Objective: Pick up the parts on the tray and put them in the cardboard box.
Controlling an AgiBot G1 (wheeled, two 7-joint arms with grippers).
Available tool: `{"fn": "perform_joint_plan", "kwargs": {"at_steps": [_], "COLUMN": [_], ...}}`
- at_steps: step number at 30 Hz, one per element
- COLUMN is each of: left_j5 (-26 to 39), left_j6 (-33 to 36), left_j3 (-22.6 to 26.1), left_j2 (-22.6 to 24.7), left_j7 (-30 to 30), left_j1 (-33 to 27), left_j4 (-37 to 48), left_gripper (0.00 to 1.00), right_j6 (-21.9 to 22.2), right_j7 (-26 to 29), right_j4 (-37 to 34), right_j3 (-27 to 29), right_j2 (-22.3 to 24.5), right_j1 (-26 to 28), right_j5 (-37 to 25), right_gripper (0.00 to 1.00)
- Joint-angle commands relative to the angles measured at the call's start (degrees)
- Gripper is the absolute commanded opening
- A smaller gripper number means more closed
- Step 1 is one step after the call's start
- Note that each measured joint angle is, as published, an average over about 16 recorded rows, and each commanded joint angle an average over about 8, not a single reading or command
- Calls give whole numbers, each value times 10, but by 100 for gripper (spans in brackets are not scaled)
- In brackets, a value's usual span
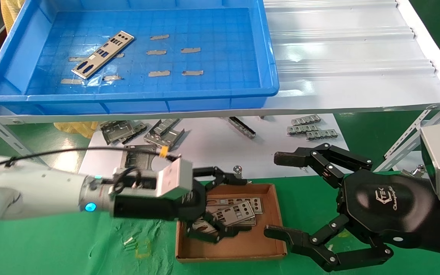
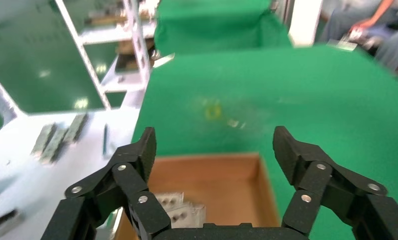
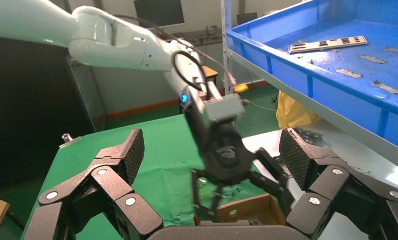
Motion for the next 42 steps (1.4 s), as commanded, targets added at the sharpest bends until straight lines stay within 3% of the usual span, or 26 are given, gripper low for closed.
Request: {"fn": "perform_joint_plan", "kwargs": {"at_steps": [1, 14, 42], "left_j5": [-13, -18, -73], "left_j6": [22, 15, -9], "left_j3": [-8, -22, -167], "left_j2": [-9, -25, -193], "left_j7": [2, -13, -209], "left_j1": [5, 18, 141], "left_j4": [-1, -33, -323], "left_gripper": [100, 100, 100], "right_j6": [0, 0, 0], "right_j7": [0, 0, 0], "right_j4": [0, 0, 0], "right_j3": [0, 0, 0], "right_j2": [0, 0, 0], "right_j1": [0, 0, 0], "right_j5": [0, 0, 0], "right_gripper": [100, 100, 100]}}
